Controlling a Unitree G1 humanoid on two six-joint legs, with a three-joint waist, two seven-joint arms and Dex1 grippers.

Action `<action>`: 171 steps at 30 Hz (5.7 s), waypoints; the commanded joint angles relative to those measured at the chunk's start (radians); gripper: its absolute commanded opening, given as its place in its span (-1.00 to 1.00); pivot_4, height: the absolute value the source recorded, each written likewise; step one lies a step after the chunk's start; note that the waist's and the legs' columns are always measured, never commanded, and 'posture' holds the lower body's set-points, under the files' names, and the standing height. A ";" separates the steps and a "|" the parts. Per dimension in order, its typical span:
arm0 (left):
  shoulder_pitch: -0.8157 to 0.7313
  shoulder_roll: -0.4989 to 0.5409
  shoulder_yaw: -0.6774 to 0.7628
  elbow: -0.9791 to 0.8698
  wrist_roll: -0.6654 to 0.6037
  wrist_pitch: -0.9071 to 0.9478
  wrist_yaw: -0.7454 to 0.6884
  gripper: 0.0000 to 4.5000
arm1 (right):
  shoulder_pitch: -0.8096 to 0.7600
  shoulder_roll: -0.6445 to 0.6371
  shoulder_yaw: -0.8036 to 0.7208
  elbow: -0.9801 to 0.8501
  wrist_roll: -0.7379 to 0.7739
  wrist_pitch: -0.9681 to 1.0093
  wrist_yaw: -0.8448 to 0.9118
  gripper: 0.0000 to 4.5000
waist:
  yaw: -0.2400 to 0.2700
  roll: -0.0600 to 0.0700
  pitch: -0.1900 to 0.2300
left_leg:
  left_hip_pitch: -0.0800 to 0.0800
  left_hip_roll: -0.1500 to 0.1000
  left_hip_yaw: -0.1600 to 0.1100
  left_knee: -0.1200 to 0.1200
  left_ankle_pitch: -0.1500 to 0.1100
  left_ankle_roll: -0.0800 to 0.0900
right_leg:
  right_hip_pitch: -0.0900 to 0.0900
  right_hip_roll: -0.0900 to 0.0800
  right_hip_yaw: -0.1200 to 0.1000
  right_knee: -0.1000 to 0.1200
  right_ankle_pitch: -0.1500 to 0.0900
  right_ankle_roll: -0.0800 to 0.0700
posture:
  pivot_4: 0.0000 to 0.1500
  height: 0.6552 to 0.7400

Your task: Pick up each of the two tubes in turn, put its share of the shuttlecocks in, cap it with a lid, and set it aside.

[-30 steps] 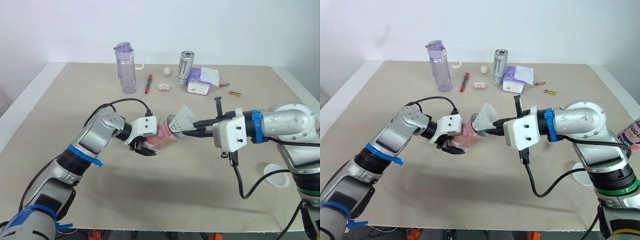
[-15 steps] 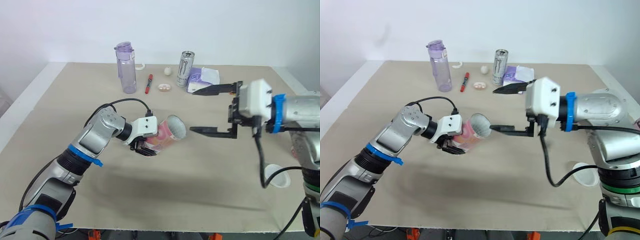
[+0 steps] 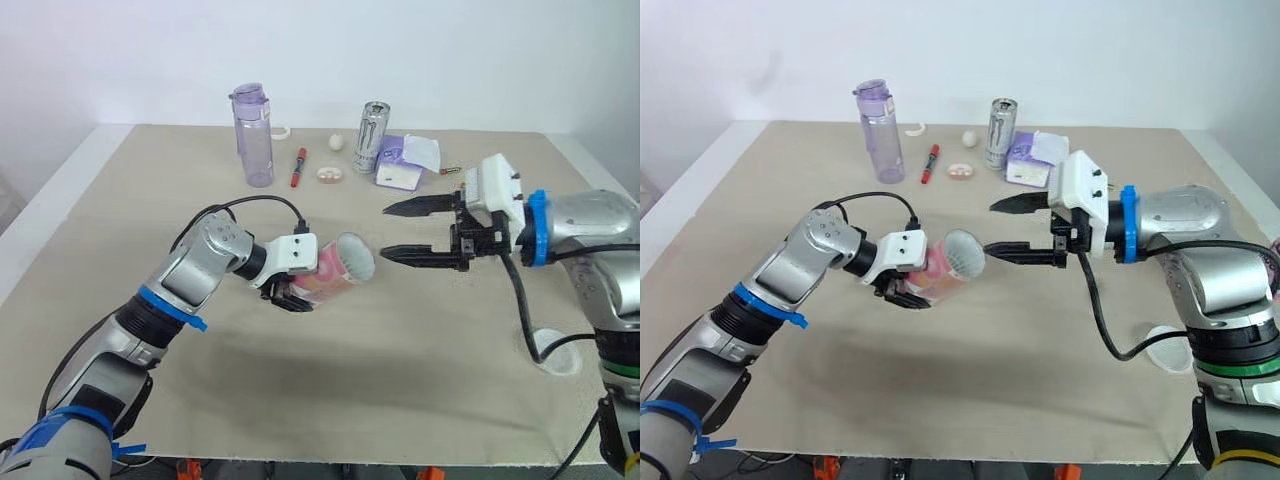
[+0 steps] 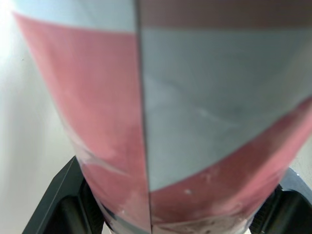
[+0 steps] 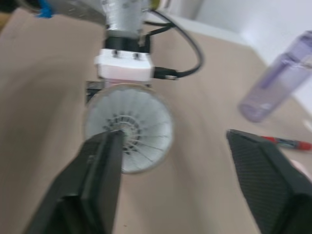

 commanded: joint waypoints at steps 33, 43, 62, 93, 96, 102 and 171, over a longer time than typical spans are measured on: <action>-0.028 -0.030 -0.026 0.031 0.009 0.024 0.013 0.40 | -0.497 0.371 0.644 0.532 -0.644 -0.289 0.311 -0.97 | -0.014 -0.001 -0.001 | 0.006 0.006 0.001 0.004 0.002 0.001 | 0.001 0.005 -0.003 0.006 0.005 -0.008 | 1.00 1.00; -0.005 -0.016 -0.008 0.035 0.008 0.018 0.027 0.40 | -0.511 0.314 0.486 0.463 -0.556 -0.221 0.355 -0.97 | -0.014 -0.001 -0.001 | 0.011 0.006 0.001 0.004 0.003 0.001 | 0.001 0.006 -0.001 0.015 0.003 -0.011 | 1.00 1.00; 0.137 -0.078 0.166 0.078 -0.102 -0.186 0.142 0.40 | -0.175 0.065 -0.079 0.085 -0.120 0.311 0.150 -0.97 | -0.001 -0.001 0.000 | 0.002 0.002 0.001 0.005 0.003 0.001 | -0.003 -0.001 -0.003 0.015 0.000 -0.006 | 1.00 1.00; 0.401 -0.353 0.144 0.164 -0.215 -0.569 0.189 0.40 | 0.423 -0.283 -0.205 0.324 -0.295 0.052 0.013 0.42 | 0.007 -0.002 0.001 | -0.012 0.000 0.002 0.009 0.002 0.001 | -0.014 -0.001 -0.001 0.014 -0.001 0.000 | 1.00 1.00; 0.398 -0.357 0.139 0.158 -0.218 -0.564 0.185 0.40 | 0.378 -0.321 -0.177 0.465 -0.329 -0.024 0.050 0.98 | 0.006 -0.002 0.001 | -0.012 0.000 0.002 0.009 0.002 0.001 | -0.014 -0.001 0.000 0.014 0.000 0.000 | 1.00 1.00; 0.395 -0.353 0.134 0.154 -0.214 -0.561 0.182 0.40 | 0.313 -0.367 -0.112 0.671 -0.378 -0.143 0.138 0.98 | 0.007 -0.001 0.000 | -0.012 0.000 0.002 0.009 0.002 0.001 | -0.014 -0.001 0.000 0.014 -0.001 0.000 | 1.00 1.00; 0.282 -0.332 0.110 0.333 -0.137 -0.473 0.260 0.40 | -0.433 0.044 0.292 0.114 -0.304 -0.223 0.365 -0.98 | -0.014 -0.003 0.001 | 0.001 0.006 0.002 0.008 0.002 0.001 | -0.001 -0.002 -0.003 0.004 0.004 -0.006 | 1.00 1.00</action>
